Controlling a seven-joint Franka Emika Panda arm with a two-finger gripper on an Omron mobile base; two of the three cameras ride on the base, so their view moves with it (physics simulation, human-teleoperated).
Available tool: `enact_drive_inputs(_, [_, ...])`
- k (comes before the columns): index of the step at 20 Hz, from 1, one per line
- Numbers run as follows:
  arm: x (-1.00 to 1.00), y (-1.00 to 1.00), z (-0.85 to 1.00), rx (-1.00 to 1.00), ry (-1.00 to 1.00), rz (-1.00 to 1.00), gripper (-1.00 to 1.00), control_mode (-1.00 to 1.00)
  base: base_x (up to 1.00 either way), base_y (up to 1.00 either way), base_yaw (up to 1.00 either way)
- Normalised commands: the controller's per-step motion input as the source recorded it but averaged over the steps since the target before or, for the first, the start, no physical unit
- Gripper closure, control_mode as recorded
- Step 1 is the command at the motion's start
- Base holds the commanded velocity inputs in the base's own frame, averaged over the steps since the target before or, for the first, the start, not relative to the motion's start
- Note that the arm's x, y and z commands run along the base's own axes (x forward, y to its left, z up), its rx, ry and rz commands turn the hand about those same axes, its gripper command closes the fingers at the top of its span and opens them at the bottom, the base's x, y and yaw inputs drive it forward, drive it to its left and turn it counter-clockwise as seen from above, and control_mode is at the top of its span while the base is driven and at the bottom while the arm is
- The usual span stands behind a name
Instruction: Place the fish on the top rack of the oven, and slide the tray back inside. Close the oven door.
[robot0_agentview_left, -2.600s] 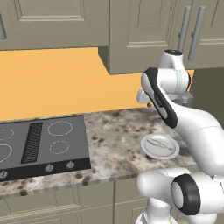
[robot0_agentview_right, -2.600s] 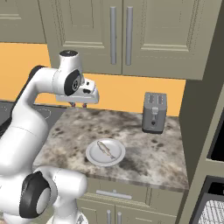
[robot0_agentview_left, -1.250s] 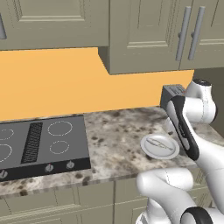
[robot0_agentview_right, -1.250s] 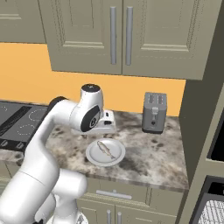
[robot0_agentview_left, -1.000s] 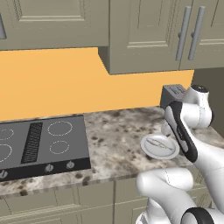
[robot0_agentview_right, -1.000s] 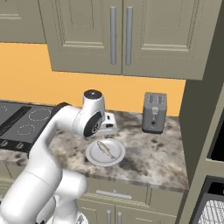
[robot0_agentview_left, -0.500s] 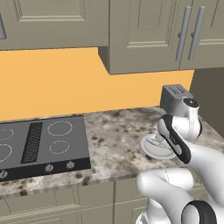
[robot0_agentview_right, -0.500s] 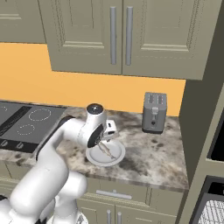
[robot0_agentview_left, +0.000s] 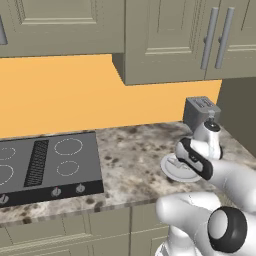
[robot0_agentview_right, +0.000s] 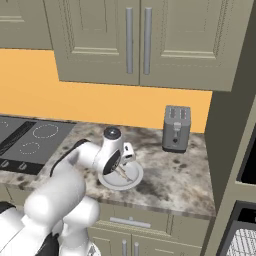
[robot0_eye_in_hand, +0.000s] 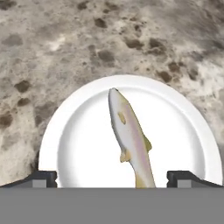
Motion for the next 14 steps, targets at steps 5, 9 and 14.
enact_drive_inputs(5, [0.26,0.00,-0.37,0.00,0.00,0.08,-1.00,-1.00,0.00,0.00,0.00])
enact_drive_inputs(9, [0.22,0.00,-0.33,0.00,0.00,0.09,-1.00,-1.00,0.00,0.00,0.00])
enact_drive_inputs(14, [0.23,0.00,-0.32,0.00,0.00,0.09,-1.00,-1.00,0.00,0.00,0.00])
